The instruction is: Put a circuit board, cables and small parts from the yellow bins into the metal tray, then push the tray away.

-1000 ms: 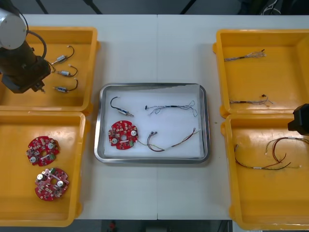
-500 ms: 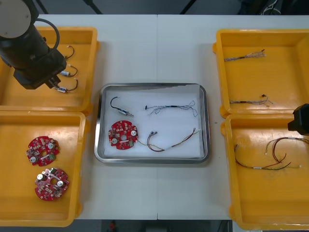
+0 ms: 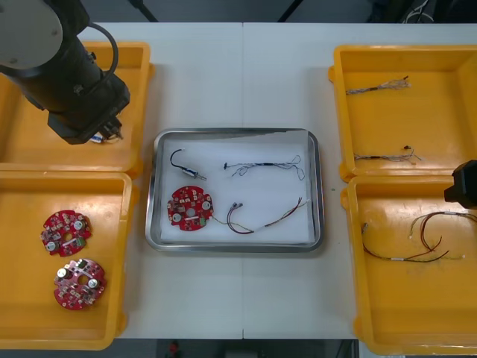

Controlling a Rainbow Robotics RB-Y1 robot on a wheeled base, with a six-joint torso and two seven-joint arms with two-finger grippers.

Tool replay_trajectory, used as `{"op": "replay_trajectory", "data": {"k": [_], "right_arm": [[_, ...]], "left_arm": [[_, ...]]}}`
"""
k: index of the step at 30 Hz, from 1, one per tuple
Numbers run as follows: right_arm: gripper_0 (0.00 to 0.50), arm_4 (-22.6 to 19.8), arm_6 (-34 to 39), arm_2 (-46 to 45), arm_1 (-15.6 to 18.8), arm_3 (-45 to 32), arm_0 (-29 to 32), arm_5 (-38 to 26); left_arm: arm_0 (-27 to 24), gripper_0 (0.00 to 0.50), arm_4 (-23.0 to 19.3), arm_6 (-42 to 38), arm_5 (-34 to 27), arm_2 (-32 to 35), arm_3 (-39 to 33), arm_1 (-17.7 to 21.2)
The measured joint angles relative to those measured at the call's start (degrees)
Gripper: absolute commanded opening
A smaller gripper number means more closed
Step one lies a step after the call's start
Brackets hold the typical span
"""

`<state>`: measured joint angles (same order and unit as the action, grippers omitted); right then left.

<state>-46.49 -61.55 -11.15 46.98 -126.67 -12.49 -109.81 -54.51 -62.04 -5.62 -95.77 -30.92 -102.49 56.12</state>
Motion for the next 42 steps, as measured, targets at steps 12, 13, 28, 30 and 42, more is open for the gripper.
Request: {"op": "replay_trajectory", "data": {"k": [12,13,28,30,42], "right_arm": [[0.5,0.0,0.0,0.0,0.0,0.0,0.01,0.0],[0.5,0.0,0.0,0.0,0.0,0.0,0.01,0.0],[0.5,0.0,0.0,-0.01,0.0,-0.01,0.03,0.0],[0.5,0.0,0.0,-0.01,0.0,-0.01,0.03,0.0],[0.5,0.0,0.0,-0.01,0.0,-0.01,0.04,0.0]], "left_arm": [[-0.02,0.0,9.34,-22.07,-0.01,-6.01,-3.97,-4.64],[-0.06,0.0,10.38,-22.5,-0.02,-6.49,-3.94,-5.5],[-4.62,0.0,21.21,-21.75,-1.58,-11.67,7.42,-20.35],[-4.77,0.0,22.77,-21.75,-1.55,-12.33,8.96,-22.08],[-4.78,0.0,28.11,-21.75,4.95,-16.65,18.4,-29.36]]}}
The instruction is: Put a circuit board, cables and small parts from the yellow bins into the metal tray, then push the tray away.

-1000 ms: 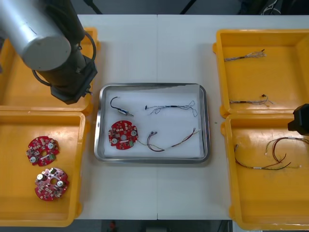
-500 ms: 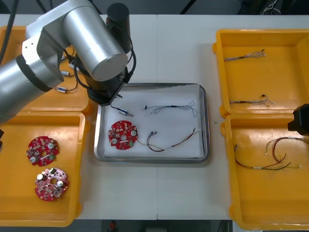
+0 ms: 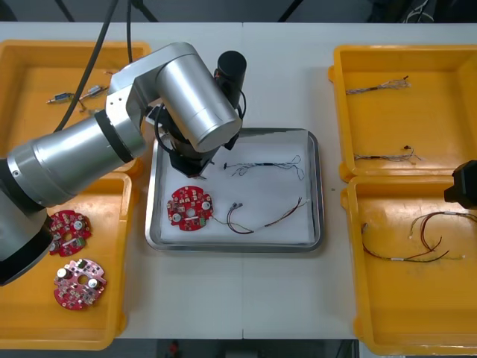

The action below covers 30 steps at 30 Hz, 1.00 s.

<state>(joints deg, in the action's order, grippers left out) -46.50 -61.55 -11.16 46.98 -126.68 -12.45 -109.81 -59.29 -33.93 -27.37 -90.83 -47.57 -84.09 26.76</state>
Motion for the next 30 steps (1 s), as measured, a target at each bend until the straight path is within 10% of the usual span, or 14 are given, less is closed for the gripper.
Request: {"op": "replay_trajectory", "data": {"k": [13,26,30], "right_arm": [[0.5,0.0,0.0,0.0,0.0,0.0,0.0,0.0],[0.5,0.0,0.0,0.0,0.0,0.0,0.0,0.0],[0.5,0.0,0.0,0.0,0.0,0.0,0.0,0.0]], "left_arm": [[0.0,0.015,0.72,0.0,1.27,-1.96,0.69,-1.39],[0.0,0.197,0.98,0.0,1.36,-1.96,0.7,-1.4],[0.0,0.342,1.03,0.0,1.38,-1.96,0.71,-1.4]]}}
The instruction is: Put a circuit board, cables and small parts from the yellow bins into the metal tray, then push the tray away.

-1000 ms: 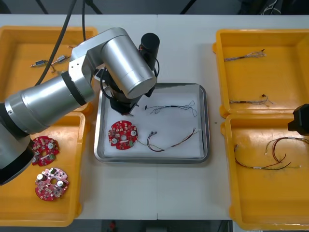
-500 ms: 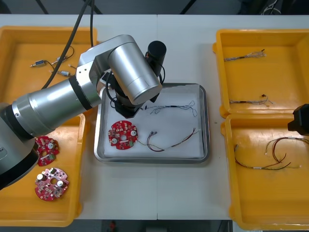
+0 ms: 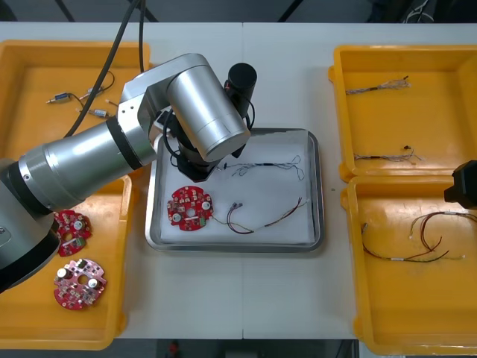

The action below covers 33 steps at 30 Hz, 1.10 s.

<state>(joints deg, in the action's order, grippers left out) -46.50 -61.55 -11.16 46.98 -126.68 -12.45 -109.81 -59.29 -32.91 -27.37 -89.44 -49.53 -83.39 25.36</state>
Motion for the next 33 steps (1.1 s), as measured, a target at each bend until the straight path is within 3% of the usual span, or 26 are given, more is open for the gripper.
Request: {"op": "replay_trajectory", "data": {"k": [7,17,27,33], "right_arm": [[0.5,0.0,0.0,0.0,0.0,0.0,0.0,0.0],[0.5,0.0,0.0,0.0,0.0,0.0,0.0,0.0],[0.5,-0.01,0.0,0.0,0.0,-0.01,0.04,0.0],[0.5,-0.05,0.0,0.02,-0.03,-0.02,0.16,-0.01]], "left_arm": [[0.0,0.491,0.36,0.0,0.02,0.0,0.0,0.0],[-0.94,0.5,-0.39,0.0,-2.05,0.03,-4.1,1.0],[-4.85,0.5,-14.93,0.0,-11.75,5.84,-18.17,10.13],[-5.01,0.5,-23.27,0.21,-13.01,9.6,-24.26,17.96]]}}
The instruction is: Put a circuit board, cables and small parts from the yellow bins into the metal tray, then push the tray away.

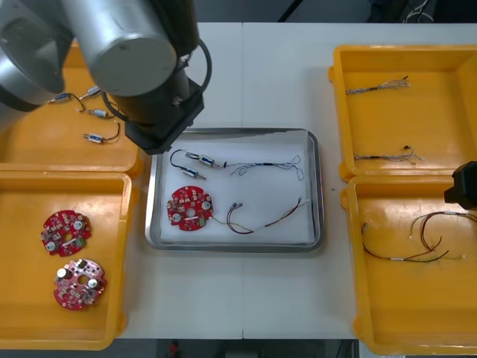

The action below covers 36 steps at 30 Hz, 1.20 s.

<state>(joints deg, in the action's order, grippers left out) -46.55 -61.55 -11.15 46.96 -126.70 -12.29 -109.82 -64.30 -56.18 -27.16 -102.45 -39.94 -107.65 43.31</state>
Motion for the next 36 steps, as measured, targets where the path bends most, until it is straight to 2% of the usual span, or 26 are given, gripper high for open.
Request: {"op": "replay_trajectory", "data": {"k": [4,11,15,21,25,29,33,36], "right_arm": [[0.5,0.0,-0.01,0.66,0.0,-0.01,-0.8,0.0],[0.5,-0.02,-0.03,6.56,0.0,-0.01,-5.56,0.0],[0.5,-0.5,-0.15,11.38,0.0,-0.01,-9.16,-0.01],[0.5,-1.78,-1.4,19.06,0.01,0.04,-14.88,-0.02],[0.5,-5.15,-1.43,24.83,0.01,1.05,-19.15,-0.03],[0.5,-8.13,-2.71,30.53,-0.01,2.99,-23.59,-0.02],[0.5,-8.94,-6.98,35.78,-0.55,4.64,-27.24,-0.02],[0.5,-9.2,-6.99,39.93,-1.63,5.99,-29.93,0.14]], "left_arm": [[-0.03,0.5,-5.57,4.89,0.0,0.86,-2.74,6.29],[0.22,0.5,-12.72,29.1,0.58,2.35,-4.04,16.12],[3.13,0.5,-14.92,34.21,4.09,5.14,-5.51,21.55],[11.93,0.5,-15.35,34.33,8.82,9.42,-9.34,29.15],[18.72,0.5,-15.26,37.14,9.44,13.93,-9.5,31.87],[26.3,0.5,-14.04,46.79,12.05,19.6,-9.62,33.31],[34.98,0.5,-11.61,58.66,15.2,25.49,-10.81,34.26],[41.96,0.5,-10.52,61.82,17.82,30.01,-11.82,34.47]]}}
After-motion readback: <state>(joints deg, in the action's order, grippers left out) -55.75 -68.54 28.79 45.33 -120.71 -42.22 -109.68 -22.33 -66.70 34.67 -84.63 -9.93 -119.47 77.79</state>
